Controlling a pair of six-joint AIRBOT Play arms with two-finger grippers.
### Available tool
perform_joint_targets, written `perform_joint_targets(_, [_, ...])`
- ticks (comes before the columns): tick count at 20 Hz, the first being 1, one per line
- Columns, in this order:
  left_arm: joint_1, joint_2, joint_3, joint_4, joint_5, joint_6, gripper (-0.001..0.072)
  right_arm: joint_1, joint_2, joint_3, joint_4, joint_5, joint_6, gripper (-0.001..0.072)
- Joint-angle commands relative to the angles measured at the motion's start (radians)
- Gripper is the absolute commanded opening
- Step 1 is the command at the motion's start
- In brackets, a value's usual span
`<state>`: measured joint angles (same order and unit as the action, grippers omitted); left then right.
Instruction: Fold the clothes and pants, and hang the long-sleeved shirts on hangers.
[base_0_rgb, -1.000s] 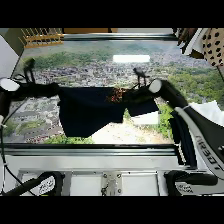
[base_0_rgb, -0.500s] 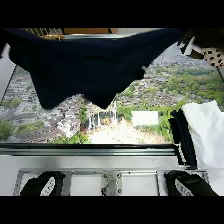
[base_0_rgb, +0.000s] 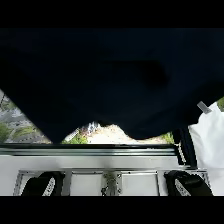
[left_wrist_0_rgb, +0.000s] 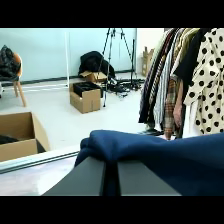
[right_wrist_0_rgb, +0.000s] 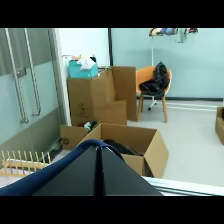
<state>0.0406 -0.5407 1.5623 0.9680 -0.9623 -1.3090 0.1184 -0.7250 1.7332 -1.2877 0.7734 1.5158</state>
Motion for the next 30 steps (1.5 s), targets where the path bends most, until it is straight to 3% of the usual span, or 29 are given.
perform_joint_targets(1, [-0.005, 0.002, -0.06, 0.001, -0.012, -0.021, 0.0008, 0.0, -0.024, 0.0, 0.001, 0.013, 0.028, 0.0012])
perform_joint_targets(7, [-0.006, -0.227, -0.225, 0.001, -0.14, -0.042, 0.0007, 0.0, -0.331, 0.0, -0.005, 0.165, 0.001, 0.0012])
perform_joint_targets(11, [-0.006, -0.492, -0.317, 0.001, -0.003, -0.032, 0.0008, -0.001, -0.626, 0.0, -0.06, 0.122, -0.012, 0.0013])
perform_joint_targets(14, [-0.006, -0.734, -0.236, -0.001, 0.082, -0.016, 0.0007, -0.015, -0.787, 0.002, -0.063, 0.03, 0.0, 0.0014])
perform_joint_targets(15, [-0.006, -0.808, -0.185, -0.001, 0.074, -0.008, 0.0008, -0.027, -0.815, 0.002, -0.063, 0.011, 0.015, 0.0026])
perform_joint_targets(16, [-0.006, -0.878, -0.131, -0.001, 0.06, -0.01, 0.003, -0.043, -0.833, 0.002, -0.063, 0.009, 0.036, 0.0132])
perform_joint_targets(18, [0.012, -0.967, -0.045, 0.006, 0.029, -0.043, 0.0674, -0.086, -0.832, 0.002, -0.062, 0.035, 0.064, 0.0598])
perform_joint_targets(21, [0.107, -1.001, 0.014, 0.058, -0.056, -0.14, 0.0677, -0.167, -0.77, -0.004, -0.068, 0.152, 0.05, 0.058])
perform_joint_targets(22, [0.148, -0.983, -0.012, 0.098, -0.08, -0.162, 0.0611, -0.193, -0.738, -0.024, -0.068, 0.203, 0.02, 0.0581])
perform_joint_targets(26, [0.314, -0.87, -0.32, 0.163, -0.119, -0.185, 0.0611, -0.24, -0.593, -0.254, -0.07, 0.33, 0.003, 0.0581])
perform_joint_targets(30, [0.4, -0.86, -0.627, 0.117, -0.076, -0.18, 0.0611, -0.236, -0.522, -0.539, -0.022, 0.331, 0.003, 0.0582])
